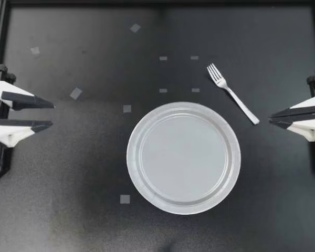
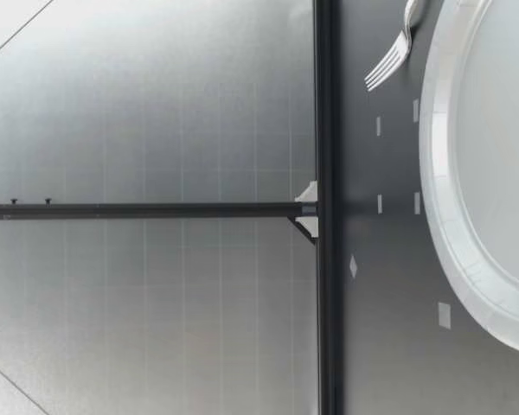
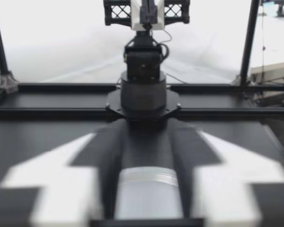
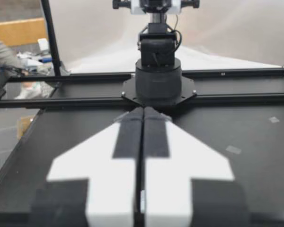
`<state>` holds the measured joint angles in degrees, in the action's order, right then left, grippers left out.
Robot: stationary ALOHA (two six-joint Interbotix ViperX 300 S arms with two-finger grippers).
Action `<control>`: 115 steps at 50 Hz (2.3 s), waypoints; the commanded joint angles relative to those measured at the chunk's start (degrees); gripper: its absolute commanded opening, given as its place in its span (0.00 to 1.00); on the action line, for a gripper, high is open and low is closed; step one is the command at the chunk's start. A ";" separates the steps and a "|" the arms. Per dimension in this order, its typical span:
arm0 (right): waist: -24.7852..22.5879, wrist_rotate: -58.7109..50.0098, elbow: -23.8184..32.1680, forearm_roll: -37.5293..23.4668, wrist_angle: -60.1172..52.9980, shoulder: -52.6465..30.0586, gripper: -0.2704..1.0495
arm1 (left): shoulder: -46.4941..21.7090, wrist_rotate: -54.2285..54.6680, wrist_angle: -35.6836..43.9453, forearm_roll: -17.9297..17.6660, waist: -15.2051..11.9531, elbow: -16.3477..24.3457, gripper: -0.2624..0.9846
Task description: Pick up the fork and place it on the plate.
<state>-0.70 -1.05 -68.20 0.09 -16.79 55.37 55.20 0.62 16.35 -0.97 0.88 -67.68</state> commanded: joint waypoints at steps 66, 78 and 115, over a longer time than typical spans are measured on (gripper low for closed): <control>32.78 -8.61 29.44 11.51 53.96 -54.76 0.49 | -8.79 6.24 0.35 -12.92 11.07 -1.14 0.34; 34.54 -8.70 29.36 10.63 53.88 -57.30 0.49 | -12.66 6.24 2.99 -12.83 13.36 -0.53 0.34; 33.66 -10.46 29.79 11.95 53.79 -59.85 0.49 | -12.22 6.24 3.16 -12.74 13.97 -1.76 0.34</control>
<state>33.40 -11.43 -39.99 11.51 37.18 -4.75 43.07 6.77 18.98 -13.89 14.50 -69.87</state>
